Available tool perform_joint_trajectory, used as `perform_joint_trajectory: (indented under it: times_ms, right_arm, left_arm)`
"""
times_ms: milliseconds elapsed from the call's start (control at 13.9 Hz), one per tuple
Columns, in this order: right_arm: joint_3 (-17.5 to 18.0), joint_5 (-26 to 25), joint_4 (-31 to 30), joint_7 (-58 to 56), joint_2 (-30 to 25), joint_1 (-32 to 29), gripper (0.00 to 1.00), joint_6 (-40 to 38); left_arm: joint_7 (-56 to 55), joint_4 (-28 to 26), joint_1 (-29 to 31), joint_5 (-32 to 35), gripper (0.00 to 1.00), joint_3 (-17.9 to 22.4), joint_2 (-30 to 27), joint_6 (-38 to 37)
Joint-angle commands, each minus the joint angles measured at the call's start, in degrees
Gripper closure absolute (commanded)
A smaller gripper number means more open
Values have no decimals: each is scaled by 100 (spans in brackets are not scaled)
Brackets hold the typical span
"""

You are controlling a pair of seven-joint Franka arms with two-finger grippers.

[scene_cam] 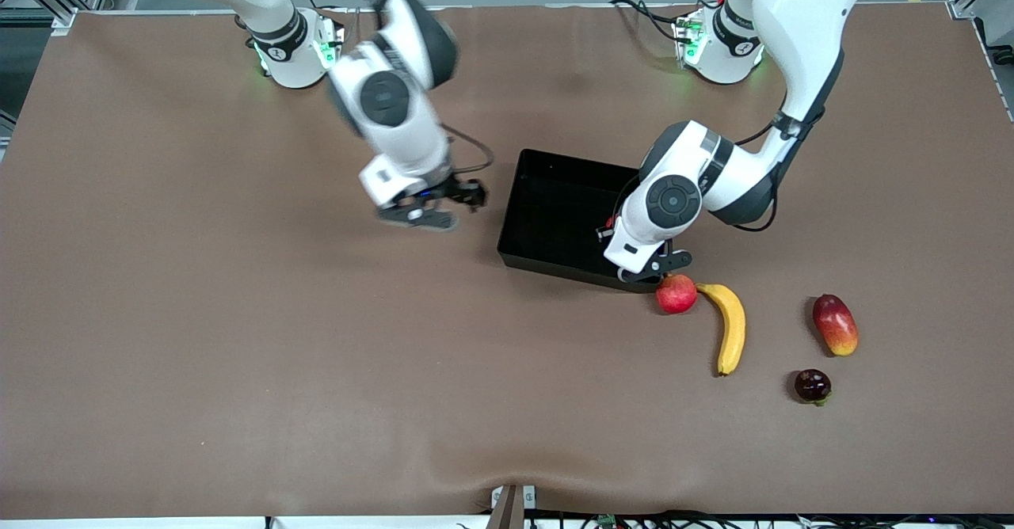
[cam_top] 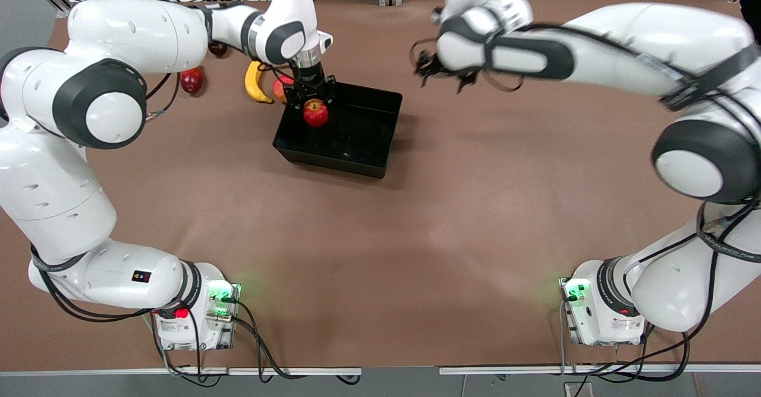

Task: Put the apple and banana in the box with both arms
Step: 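Lower the apple into the box while the right gripper releases and retracts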

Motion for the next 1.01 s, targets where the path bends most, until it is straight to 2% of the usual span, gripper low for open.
perform_joint_trajectory:
  times_ms: [0, 216, 288, 360, 432, 504, 576, 792, 936]
  right_arm:
    - [94, 53, -141, -933, -500, -715, 0, -525]
    - [86, 53, -150, -1954, -914, -1524, 0, -1045]
    - [86, 45, -158, -2192, -1046, -1787, 0, -1125]
    - [86, 45, -167, -2420, -1177, -2060, 0, -1186]
    - [86, 45, -185, -2675, -1301, -2332, 0, -1265]
    - [86, 45, -237, -2930, -1458, -2631, 0, -1336]
    - [86, 45, -290, -3185, -1634, -2895, 0, -1415]
    - [86, 45, -290, -4020, -1864, -3590, 0, -1705]
    - [77, -34, -264, -4066, -2030, -3723, 0, -1880]
  left_arm:
    - [-199, -596, -41, 98, 100, -11, -283, 659]
    - [-208, -623, -68, 107, 100, -11, -169, 749]
    - [-208, -597, -59, 194, 91, -11, -99, 758]
    - [-208, -588, -68, 273, 71, -11, -46, 749]
    - [-208, -579, -59, 291, 31, -11, -28, 758]
    - [-208, -562, -42, 300, 5, -11, -19, 749]
    - [-191, -553, -24, 300, 0, -11, -37, 749]
    - [-208, -474, -33, 300, 0, -19, -185, 653]
    - [-208, -238, -33, 292, 0, -28, -457, 207]
